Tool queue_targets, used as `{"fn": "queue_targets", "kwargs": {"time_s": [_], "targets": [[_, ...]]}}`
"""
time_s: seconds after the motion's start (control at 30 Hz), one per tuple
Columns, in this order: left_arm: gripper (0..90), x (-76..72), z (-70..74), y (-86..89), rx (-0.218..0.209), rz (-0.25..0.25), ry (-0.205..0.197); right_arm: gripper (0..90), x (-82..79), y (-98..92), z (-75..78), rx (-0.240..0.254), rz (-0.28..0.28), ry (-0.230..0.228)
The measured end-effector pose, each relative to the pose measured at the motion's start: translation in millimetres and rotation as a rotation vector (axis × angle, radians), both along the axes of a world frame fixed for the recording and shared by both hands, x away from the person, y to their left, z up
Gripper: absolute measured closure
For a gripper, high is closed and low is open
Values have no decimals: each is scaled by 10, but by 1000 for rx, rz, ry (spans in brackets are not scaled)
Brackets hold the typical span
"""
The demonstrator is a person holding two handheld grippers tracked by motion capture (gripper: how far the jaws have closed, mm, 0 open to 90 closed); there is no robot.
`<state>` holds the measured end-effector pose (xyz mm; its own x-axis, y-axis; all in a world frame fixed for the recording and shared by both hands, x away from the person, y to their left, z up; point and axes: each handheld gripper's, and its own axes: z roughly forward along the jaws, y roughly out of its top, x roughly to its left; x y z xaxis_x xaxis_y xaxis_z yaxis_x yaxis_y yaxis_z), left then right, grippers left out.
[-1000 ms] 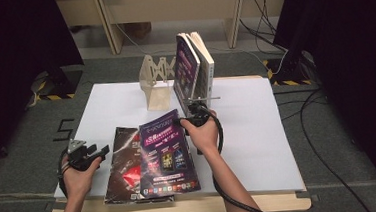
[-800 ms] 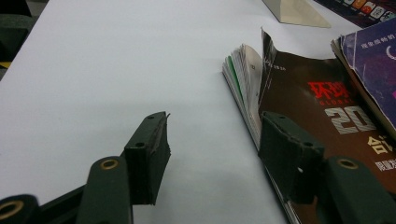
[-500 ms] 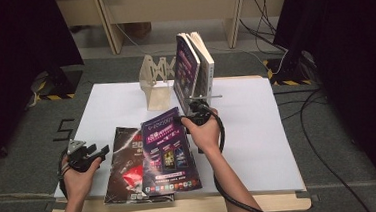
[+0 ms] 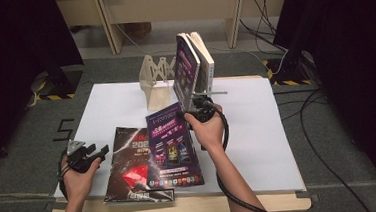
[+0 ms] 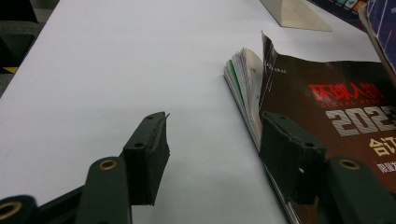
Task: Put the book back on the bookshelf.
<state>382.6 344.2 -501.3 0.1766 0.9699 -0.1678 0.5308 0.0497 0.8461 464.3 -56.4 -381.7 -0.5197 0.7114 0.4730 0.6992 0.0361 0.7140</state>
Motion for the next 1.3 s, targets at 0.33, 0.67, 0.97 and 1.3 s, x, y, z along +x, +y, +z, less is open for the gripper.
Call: {"fn": "queue_targets", "kwargs": {"time_s": [0.33,0.67,0.97,1.3], "targets": [[408,2,-2,-4,2,-2,-2,846,-13,-85,111,14,-26,-40],[408,2,-1,-7,5,-3,-2,846,-17,-156,211,25,-55,-74],[409,1,-1,-8,4,-2,-3,846,-25,-206,262,31,-73,-95],[409,0,-2,-8,5,-4,-5,846,-32,-263,315,45,-100,-122]]}}
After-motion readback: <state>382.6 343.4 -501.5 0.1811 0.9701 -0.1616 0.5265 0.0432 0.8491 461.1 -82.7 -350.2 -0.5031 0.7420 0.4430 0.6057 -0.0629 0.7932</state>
